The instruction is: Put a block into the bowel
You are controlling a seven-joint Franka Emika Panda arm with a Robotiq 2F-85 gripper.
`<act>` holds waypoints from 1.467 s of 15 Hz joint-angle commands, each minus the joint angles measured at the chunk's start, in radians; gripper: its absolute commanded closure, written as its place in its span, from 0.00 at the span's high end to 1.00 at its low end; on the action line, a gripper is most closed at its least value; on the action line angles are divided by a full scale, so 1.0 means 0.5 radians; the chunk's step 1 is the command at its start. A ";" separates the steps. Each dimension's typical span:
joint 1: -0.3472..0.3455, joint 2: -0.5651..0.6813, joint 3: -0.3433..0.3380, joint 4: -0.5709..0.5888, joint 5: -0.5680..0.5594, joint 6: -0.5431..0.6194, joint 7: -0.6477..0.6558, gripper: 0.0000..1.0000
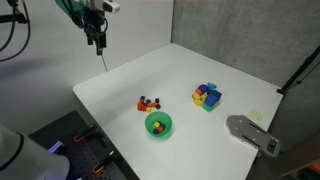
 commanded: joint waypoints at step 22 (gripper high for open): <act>-0.019 0.461 0.001 0.082 -0.444 0.550 -0.024 1.00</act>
